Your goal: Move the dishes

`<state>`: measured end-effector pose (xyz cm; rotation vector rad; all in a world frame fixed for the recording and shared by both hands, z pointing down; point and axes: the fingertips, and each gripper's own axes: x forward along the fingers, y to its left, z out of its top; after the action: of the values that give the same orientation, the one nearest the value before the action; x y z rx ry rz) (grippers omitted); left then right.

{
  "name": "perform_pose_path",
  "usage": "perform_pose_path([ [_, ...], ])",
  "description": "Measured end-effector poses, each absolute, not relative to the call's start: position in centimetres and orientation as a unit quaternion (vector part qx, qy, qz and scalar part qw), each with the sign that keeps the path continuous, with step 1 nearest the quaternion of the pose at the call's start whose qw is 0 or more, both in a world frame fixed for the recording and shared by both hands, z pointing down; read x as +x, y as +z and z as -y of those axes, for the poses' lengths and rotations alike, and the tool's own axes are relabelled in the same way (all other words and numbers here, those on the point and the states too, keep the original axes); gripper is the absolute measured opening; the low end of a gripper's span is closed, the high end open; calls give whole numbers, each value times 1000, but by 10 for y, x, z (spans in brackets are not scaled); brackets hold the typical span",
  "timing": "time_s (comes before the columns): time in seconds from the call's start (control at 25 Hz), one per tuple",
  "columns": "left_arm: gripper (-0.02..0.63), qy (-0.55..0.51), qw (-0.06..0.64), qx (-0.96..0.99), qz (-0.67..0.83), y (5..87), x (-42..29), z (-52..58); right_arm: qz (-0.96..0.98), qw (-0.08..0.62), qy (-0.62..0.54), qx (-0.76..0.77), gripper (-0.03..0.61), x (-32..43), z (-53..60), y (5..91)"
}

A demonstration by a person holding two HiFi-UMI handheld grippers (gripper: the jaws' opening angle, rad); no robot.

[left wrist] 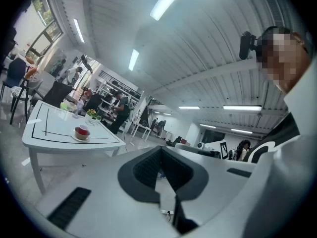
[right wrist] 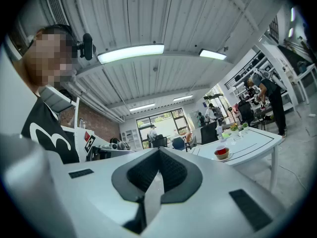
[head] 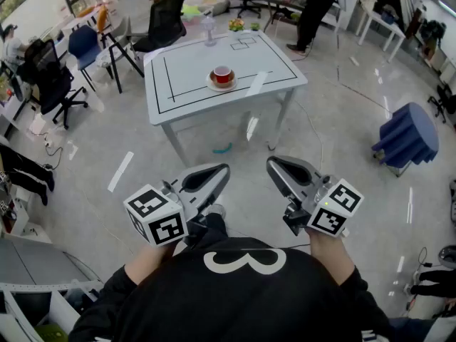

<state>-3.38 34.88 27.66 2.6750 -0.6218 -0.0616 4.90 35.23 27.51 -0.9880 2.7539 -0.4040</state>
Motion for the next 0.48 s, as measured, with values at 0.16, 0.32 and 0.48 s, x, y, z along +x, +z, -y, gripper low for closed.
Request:
perform_pose_path([
  [0.16, 3, -15, 187, 955, 230, 273, -28, -356, -928, 98, -129, -337, 8, 60, -360, 270],
  [0.32, 3, -11, 179, 956, 234, 269, -24, -363, -928, 96, -124, -339, 9, 66, -368, 268],
  [0.48, 3, -8, 174, 956, 235, 266, -22, -369, -926, 94, -124, -345, 11, 72, -375, 266],
])
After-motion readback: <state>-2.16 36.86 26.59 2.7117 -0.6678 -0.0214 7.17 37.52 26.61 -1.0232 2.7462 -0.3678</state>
